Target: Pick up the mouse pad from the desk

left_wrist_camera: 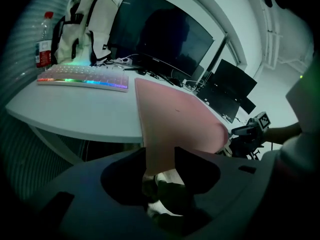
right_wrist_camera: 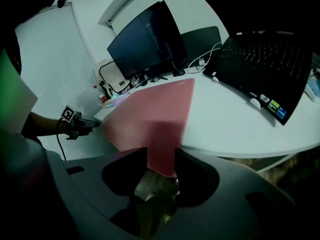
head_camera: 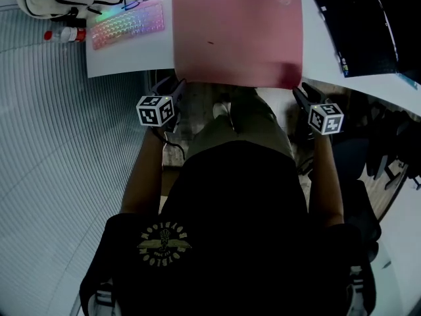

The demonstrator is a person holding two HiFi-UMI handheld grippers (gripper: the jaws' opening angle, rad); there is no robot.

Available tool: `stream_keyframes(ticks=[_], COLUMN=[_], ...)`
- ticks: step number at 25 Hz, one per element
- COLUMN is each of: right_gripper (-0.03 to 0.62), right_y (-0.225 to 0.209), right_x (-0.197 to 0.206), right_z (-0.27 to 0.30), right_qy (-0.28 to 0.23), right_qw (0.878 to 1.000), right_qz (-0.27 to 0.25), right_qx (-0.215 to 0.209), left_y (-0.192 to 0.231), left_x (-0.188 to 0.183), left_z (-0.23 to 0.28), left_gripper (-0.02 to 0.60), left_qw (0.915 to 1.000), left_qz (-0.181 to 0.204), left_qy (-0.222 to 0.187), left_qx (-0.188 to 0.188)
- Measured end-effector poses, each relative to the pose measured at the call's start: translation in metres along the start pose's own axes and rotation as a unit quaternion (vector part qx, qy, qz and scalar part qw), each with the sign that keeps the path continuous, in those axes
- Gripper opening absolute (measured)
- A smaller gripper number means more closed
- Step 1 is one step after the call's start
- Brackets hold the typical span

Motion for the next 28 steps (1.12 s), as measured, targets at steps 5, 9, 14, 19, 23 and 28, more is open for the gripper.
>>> stream_keyframes(ticks=[5, 9, 14, 19, 23, 28], right_gripper=[0.221, 0.244, 0.261, 0.262, 0.262, 0.22], right_y=[-0.019, -0.03, -0.027, -0.022, -0.011, -0.004], right_x=[0.012, 0.016, 0.019, 0.021, 0.016, 0.015], right_z=[0.014, 0.024, 0.042, 0.059, 0.068, 0.066], right_qy=[0.026, 0.044, 0.071, 0.087, 0.098, 0.097], right_qw=[0.999, 0.998, 0.997, 0.995, 0.994, 0.994], right_qz=[0.025, 0.034, 0.026, 0.016, 0.016, 0.017], right_qx=[0.002, -0.003, -0.025, -0.039, -0.056, -0.053], left_y=[0.007, 0.01, 0.018, 0.01, -0.001, -0.002], left_x=[0.009, 0.014, 0.021, 0.02, 0.017, 0.022], left_z=[0.015, 0.027, 0.04, 0.057, 0.07, 0.066], left_gripper=[0.245, 0.292, 0.311, 0.311, 0.306, 0.072], left_qw=[0.9997, 0.9988, 0.9978, 0.9947, 0.993, 0.9948], left_qz=[-0.007, -0.009, -0.017, -0.023, -0.033, -0.034], left_qy=[0.013, 0.032, 0.05, 0.055, 0.054, 0.078], left_qx=[0.02, 0.035, 0.041, 0.083, 0.1, 0.056])
Point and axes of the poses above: the fingertips, and each gripper's own axes: z forward along the fingers, y to its left, x out of its underside, the point moved 3 cm from there along -z, backward along the fingers, and after that the axes turned 12 degrees about z, right-handed, at the moved point
